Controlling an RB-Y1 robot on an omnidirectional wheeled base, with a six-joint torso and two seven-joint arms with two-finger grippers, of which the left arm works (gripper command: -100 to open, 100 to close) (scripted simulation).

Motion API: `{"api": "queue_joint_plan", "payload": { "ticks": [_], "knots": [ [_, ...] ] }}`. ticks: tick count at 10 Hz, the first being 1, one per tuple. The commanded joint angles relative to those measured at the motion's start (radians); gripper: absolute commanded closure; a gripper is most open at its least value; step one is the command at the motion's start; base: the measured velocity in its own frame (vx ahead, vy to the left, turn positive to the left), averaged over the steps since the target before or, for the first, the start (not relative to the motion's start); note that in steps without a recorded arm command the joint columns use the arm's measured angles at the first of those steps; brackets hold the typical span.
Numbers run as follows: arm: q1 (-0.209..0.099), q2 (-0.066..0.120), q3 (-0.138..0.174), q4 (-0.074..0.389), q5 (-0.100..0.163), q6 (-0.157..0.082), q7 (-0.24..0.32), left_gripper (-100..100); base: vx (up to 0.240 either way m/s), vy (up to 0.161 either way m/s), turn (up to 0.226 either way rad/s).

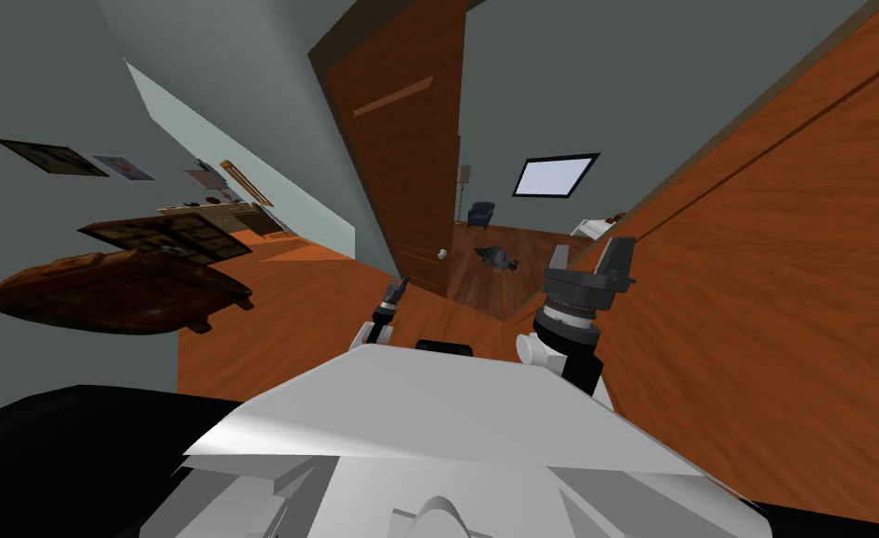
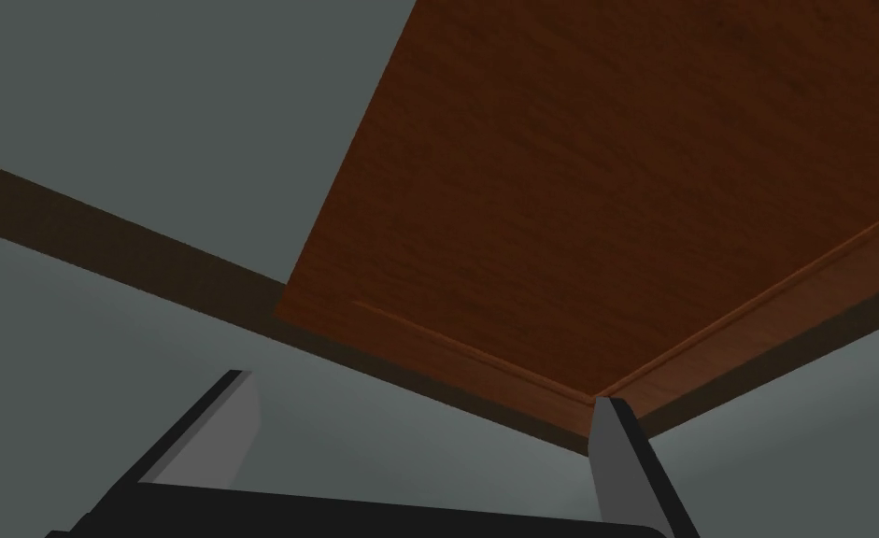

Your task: Pull the door open

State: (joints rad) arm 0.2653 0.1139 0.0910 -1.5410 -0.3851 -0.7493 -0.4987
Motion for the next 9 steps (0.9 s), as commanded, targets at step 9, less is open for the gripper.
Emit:
{"api": "queue_joint_plan", "payload": {
  "ticks": [9],
  "knots": [
    [-0.079, 0.011, 0.017, 0.25, -0.089, -0.075, -0.171, -100, 0.109, -0.042, 0.004]
  ]
}}
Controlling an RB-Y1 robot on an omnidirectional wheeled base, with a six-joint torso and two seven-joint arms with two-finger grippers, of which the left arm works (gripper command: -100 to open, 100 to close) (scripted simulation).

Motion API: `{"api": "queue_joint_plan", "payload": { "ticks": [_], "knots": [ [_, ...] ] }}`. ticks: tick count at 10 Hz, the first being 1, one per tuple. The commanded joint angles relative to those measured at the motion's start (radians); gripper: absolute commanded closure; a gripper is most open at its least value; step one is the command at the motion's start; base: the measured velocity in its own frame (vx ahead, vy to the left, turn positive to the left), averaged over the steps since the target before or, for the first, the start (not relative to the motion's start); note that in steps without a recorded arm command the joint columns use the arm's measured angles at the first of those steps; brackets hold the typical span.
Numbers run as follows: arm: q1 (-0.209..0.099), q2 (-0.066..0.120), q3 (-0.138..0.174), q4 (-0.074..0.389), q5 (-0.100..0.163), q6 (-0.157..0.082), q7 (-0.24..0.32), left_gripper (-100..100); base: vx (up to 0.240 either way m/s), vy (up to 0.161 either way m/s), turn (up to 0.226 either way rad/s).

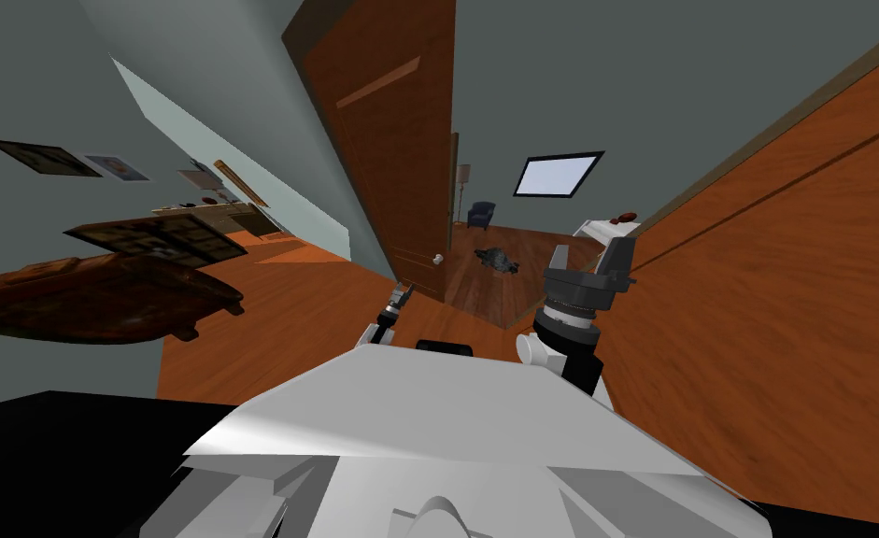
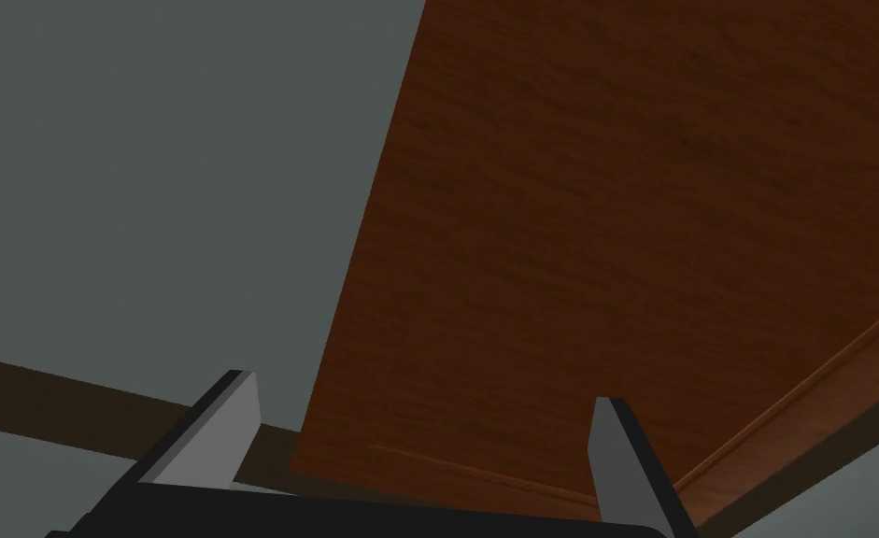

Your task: Pull the door open

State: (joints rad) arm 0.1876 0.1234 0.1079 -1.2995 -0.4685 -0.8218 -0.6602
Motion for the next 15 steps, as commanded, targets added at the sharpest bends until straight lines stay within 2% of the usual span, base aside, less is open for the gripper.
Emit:
{"api": "queue_joint_plan", "payload": {
  "ticks": [1, 9, 10, 12, 13, 15],
  "knots": [
    [-0.008, 0.002, 0.002, 0.03, -0.014, -0.009, -0.024, -100, 0.104, -0.033, 0.0],
    [-0.06, 0.009, 0.014, 0.192, -0.073, -0.055, -0.135, -100, 0.098, -0.03, 0.004],
    [-0.072, 0.01, 0.016, 0.229, -0.087, -0.066, -0.161, -100, 0.12, -0.037, 0.005],
    [-0.083, 0.011, 0.019, 0.264, -0.1, -0.075, -0.184, -100, 0.142, -0.033, 0.007],
    [-0.094, 0.012, 0.021, 0.296, -0.112, -0.085, -0.206, -100, 0.147, -0.028, 0.005],
    [-0.104, 0.013, 0.024, 0.329, -0.124, -0.094, -0.229, -100, 0.127, -0.028, 0.007]
  ]
}}
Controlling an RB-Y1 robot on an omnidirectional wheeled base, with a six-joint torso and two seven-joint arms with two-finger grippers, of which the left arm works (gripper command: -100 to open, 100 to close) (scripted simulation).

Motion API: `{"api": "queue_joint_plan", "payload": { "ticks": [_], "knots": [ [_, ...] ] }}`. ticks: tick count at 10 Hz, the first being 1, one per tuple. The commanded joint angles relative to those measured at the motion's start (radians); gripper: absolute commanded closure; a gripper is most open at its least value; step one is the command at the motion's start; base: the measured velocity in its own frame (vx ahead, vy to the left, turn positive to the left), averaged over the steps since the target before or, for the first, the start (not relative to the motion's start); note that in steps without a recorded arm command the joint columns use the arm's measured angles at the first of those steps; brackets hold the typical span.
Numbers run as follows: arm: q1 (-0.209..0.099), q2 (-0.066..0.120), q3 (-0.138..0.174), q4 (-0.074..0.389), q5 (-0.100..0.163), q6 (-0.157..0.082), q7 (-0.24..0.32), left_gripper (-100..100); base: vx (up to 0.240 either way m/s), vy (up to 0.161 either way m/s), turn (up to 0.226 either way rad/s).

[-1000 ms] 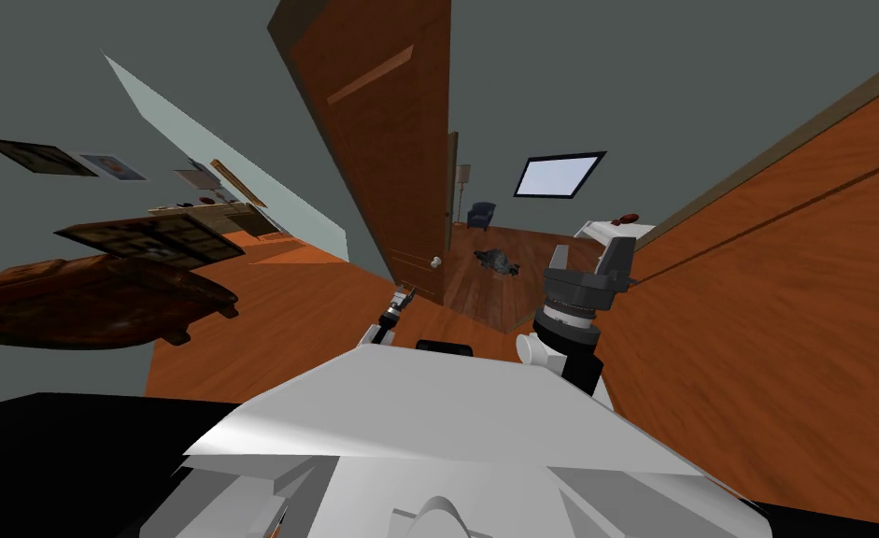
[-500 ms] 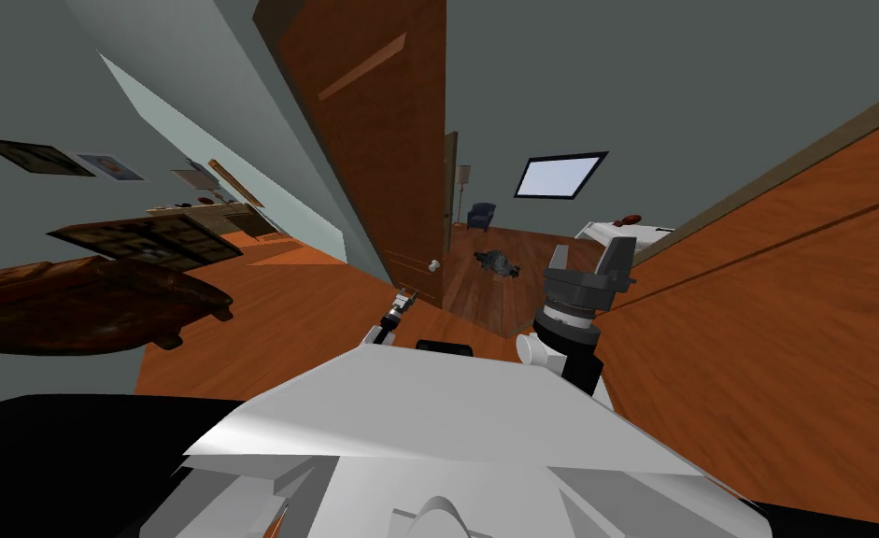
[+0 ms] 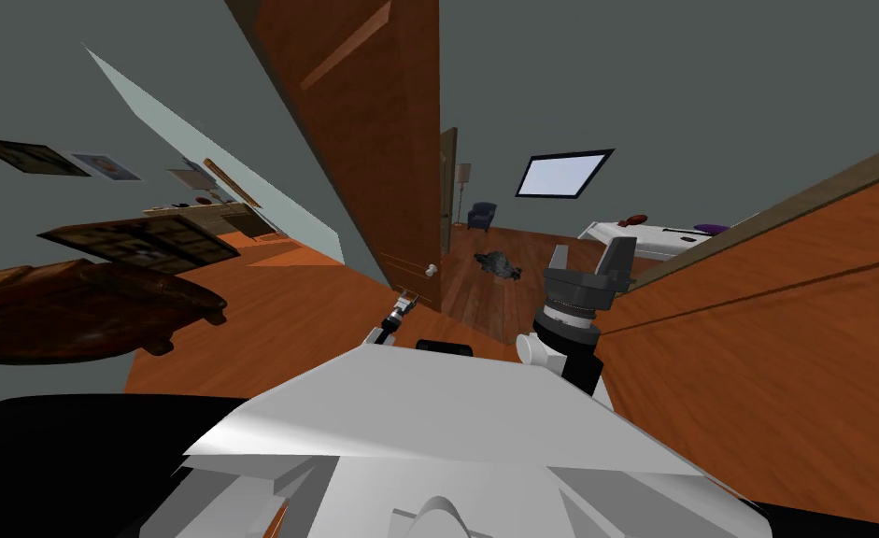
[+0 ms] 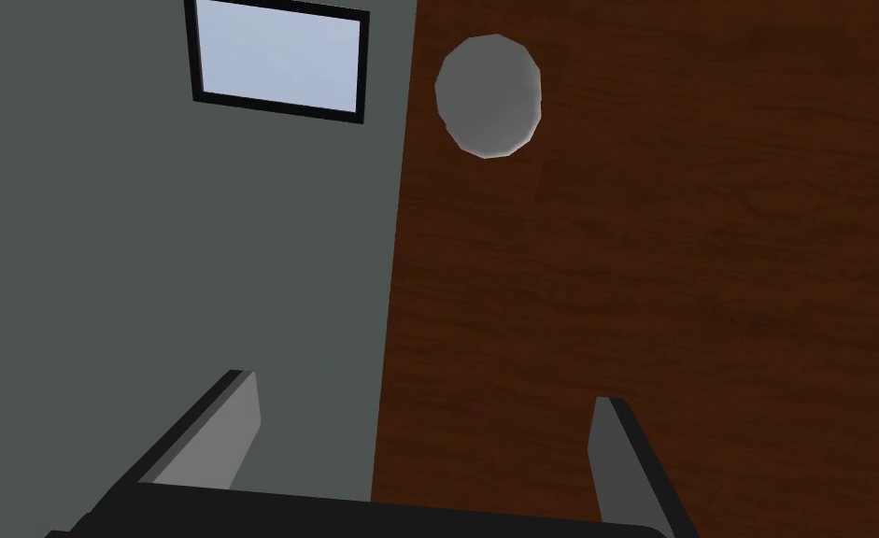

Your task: Pull the door open

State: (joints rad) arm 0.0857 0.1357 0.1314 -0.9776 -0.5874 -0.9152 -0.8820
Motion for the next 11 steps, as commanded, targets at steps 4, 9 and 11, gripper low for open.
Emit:
{"api": "queue_joint_plan", "payload": {
  "ticks": [4, 9, 11],
  "knots": [
    [-0.028, 0.002, 0.006, 0.086, -0.034, -0.023, -0.061, -100, 0.11, -0.016, 0.006],
    [-0.047, 0.003, 0.01, 0.147, -0.057, -0.041, -0.102, -100, 0.126, 0.009, 0.01],
    [-0.031, 0.002, 0.022, 0.137, -0.057, -0.043, -0.104, -100, 0.112, -0.166, -0.112]
  ]
}}
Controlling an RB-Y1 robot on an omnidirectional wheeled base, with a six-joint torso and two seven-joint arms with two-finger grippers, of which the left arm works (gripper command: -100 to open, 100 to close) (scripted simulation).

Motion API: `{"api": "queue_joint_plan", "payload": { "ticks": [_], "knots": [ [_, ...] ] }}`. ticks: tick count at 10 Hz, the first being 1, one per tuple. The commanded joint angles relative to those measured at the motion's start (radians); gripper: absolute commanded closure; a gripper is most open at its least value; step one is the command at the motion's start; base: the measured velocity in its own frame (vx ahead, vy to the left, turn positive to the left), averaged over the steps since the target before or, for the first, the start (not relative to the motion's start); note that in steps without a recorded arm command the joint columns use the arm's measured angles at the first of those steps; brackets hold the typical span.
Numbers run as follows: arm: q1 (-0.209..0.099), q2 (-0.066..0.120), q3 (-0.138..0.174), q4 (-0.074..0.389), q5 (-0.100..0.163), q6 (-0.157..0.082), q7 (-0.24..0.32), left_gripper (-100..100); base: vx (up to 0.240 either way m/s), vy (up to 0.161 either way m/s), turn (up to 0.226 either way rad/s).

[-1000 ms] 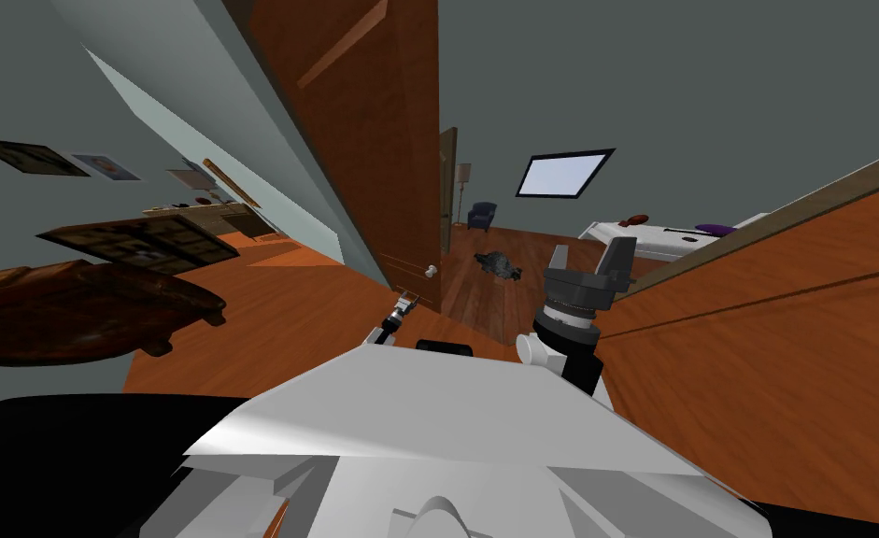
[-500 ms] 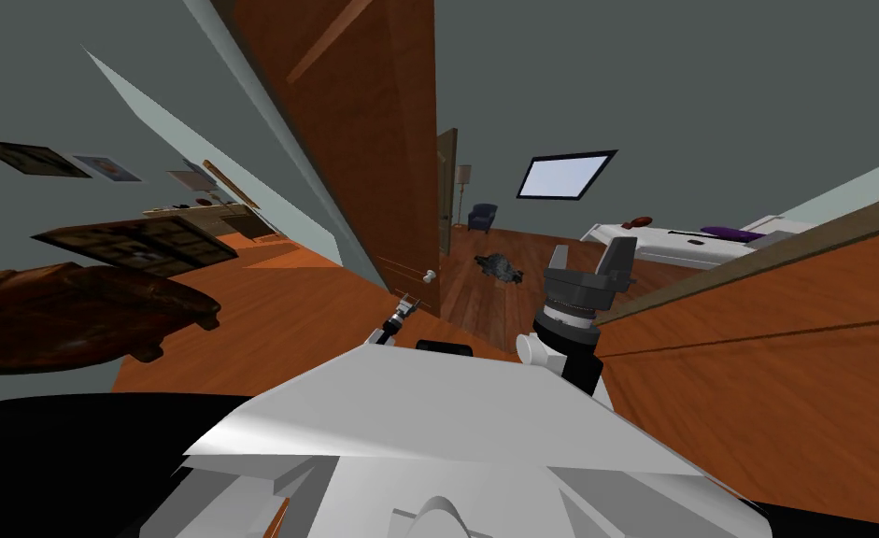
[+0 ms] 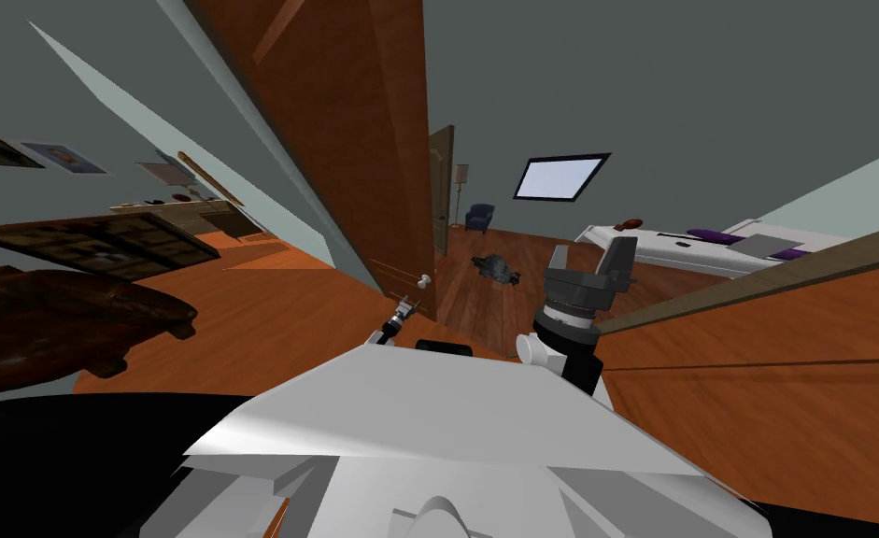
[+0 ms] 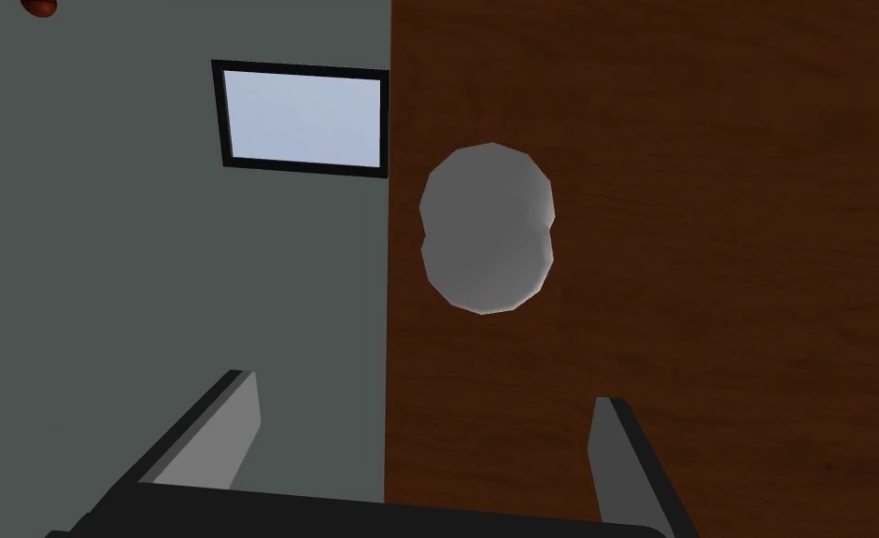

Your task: Pull the door open

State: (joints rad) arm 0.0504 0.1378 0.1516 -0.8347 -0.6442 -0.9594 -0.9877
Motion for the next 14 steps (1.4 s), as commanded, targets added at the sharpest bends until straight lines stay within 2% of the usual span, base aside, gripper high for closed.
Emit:
{"api": "queue_joint_plan", "payload": {
  "ticks": [1, 3, 5, 8, 9, 10, 14],
  "knots": [
    [0.013, -0.001, 0.008, -0.013, 0.0, 0.001, 0.003, -100, 0.143, -0.206, -0.097],
    [0.028, -0.002, 0.019, -0.023, 0.001, 0.0, 0.004, -100, 0.148, -0.176, -0.085],
    [0.048, -0.003, 0.033, -0.038, 0.001, -0.002, 0.005, -100, 0.193, -0.067, -0.075],
    [0.07, -0.004, 0.048, -0.054, 0.002, -0.004, 0.007, -100, 0.174, 0.085, -0.026],
    [0.086, -0.008, 0.038, -0.041, -0.002, -0.012, 0.008, -100, 0.042, 0.029, 0.035],
    [0.086, -0.008, 0.038, -0.041, -0.002, -0.012, 0.008, 100, -0.046, -0.003, 0.012],
    [0.086, -0.008, 0.038, -0.041, -0.002, -0.012, 0.008, 100, -0.011, -0.002, -0.002]
  ]
}}
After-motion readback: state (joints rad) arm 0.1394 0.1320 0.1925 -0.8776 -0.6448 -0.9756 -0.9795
